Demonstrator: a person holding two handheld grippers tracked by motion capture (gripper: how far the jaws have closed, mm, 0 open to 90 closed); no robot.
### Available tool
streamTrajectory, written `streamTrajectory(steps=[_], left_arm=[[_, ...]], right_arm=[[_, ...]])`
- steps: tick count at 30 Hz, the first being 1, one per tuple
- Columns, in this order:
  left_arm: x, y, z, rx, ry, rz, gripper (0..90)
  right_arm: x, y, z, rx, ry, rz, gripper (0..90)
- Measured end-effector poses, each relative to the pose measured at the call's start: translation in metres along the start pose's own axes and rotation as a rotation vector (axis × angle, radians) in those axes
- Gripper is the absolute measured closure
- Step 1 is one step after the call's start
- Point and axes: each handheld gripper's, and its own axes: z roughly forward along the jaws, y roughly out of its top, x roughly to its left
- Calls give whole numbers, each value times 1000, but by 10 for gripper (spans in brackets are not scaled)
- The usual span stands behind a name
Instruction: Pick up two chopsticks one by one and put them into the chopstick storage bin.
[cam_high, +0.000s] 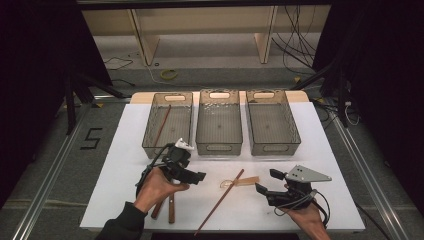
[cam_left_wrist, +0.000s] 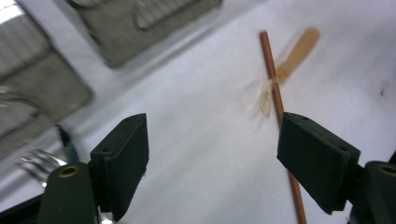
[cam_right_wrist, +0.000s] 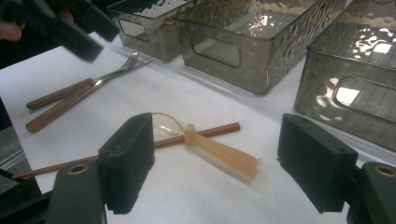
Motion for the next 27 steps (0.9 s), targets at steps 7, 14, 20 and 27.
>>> streamTrajectory(steps=[7,14,20,27], left_arm=[[-18,-6,19,79,-33,42,252],[-28,-11,31,125,-55,63,277],[-36,-14,39,150,-75,76,327],[-41,-16,48,174,-91,79,367]], right_arm=[[0,0,0,1,-1,0,280],[0,0,0,2,-2,2,280],[0,0,0,4,-2,4,280],[-1,0,0,3,-4,0,280]])
